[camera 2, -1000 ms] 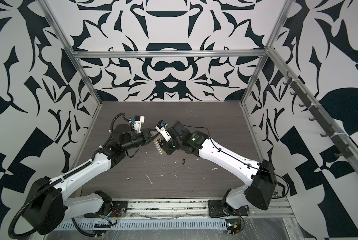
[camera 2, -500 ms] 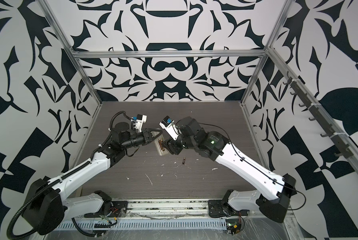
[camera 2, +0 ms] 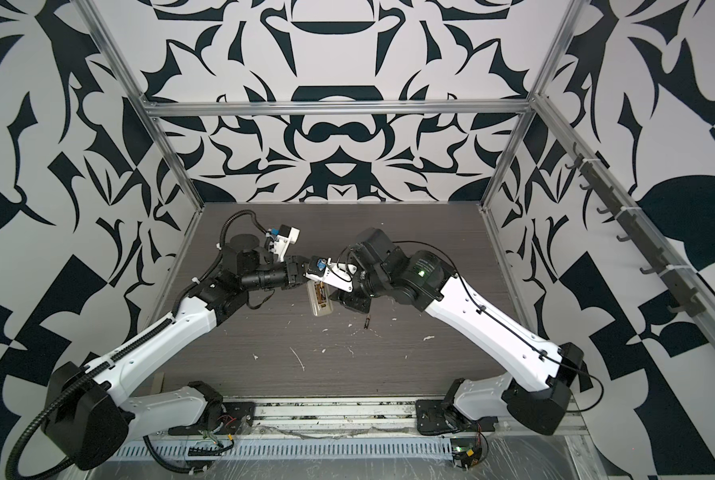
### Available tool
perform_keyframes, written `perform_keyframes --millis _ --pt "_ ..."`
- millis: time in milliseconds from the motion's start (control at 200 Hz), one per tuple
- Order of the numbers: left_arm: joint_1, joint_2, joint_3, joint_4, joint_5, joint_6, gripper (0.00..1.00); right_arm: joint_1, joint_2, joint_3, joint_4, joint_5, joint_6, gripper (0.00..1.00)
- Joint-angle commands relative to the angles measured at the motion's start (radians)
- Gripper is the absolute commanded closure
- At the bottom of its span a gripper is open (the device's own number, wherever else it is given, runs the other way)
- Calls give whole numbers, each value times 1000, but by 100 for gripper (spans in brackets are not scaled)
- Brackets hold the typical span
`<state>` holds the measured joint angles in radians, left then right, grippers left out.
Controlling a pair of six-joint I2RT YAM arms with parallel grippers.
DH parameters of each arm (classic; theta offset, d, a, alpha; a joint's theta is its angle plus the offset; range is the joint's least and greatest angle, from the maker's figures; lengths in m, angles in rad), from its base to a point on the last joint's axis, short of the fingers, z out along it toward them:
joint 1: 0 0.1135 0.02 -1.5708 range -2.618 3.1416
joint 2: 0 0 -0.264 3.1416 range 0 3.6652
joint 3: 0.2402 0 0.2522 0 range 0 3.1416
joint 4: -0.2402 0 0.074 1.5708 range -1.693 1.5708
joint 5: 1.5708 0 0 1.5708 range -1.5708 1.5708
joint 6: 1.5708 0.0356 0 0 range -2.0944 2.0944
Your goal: Load the batteries into the remote control
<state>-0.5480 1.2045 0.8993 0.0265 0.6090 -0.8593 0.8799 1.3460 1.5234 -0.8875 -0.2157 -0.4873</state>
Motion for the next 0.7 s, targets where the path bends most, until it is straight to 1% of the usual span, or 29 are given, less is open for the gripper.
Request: perform_keyframes --millis 0,245,695 --pt "5 -20 44 -61 11 42 100 4 1 60 4 -28 -65 64" --pt "4 -19 55 -98 11 63 100 4 45 83 5 -39 -105 66" --pt "5 -5 63 -94 20 65 100 4 101 84 54 -59 -102 69"
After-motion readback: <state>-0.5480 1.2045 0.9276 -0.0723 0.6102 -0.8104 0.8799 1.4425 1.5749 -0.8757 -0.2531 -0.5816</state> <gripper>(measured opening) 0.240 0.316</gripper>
